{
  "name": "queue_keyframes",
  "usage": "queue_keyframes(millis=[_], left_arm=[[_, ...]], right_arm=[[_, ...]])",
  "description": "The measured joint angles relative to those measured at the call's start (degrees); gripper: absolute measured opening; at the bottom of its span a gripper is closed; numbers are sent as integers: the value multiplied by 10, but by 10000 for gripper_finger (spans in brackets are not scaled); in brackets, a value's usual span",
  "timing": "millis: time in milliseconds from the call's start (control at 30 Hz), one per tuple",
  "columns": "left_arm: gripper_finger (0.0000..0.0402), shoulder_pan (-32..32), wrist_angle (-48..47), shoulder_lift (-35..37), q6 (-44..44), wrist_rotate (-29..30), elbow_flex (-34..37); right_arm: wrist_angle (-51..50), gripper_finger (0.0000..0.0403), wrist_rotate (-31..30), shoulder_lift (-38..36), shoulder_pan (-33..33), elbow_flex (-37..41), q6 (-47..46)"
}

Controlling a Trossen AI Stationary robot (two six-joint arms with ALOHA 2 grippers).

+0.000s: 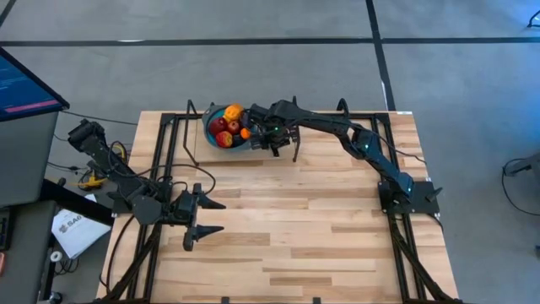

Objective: Pick & Place Fruit
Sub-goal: Adjust the blue strainer bowl on the shelf

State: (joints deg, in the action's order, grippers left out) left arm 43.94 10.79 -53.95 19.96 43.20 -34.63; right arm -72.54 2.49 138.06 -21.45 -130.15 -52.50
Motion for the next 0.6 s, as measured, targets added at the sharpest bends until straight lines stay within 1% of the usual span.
queue_keyframes(millis=[167,300,500,600], left_arm=[[289,0,1,0,0,0,0],[289,0,4,0,0,0,0],[289,0,6,0,0,0,0],[289,0,7,0,0,0,0]], right_arm=[[-5,196,5,-2,-2,-49,46],[53,182,5,-20,-1,-39,65],[131,160,9,-21,7,-47,124],[141,151,9,-21,9,-48,139]])
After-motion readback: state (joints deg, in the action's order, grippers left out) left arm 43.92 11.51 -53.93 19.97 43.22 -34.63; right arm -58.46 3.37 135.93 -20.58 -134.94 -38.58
